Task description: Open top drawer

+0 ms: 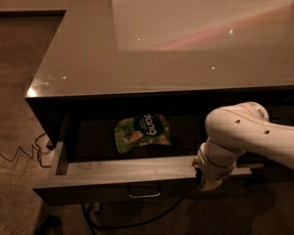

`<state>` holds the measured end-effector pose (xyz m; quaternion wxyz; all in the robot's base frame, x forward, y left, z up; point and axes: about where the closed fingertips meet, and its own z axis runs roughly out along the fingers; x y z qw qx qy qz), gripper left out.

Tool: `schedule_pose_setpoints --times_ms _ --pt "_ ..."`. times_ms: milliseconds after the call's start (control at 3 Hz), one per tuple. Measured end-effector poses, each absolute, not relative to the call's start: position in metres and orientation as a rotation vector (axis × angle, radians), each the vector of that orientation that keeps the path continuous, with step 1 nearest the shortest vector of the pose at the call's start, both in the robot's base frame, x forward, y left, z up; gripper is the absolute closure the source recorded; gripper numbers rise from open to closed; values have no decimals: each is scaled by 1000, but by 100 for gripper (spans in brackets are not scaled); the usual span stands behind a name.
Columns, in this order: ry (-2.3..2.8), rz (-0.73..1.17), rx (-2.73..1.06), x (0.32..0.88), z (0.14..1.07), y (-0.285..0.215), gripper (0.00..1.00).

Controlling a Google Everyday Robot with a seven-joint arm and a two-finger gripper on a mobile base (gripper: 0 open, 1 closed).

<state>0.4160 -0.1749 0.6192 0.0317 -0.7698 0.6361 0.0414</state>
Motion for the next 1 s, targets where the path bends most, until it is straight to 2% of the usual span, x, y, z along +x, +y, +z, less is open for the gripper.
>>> schedule_pose_setpoints --times_ms 667,1000 --pt "1938 121 -2372 414 620 -172 16" --pt "1879 102 -2365 410 635 -166 0"
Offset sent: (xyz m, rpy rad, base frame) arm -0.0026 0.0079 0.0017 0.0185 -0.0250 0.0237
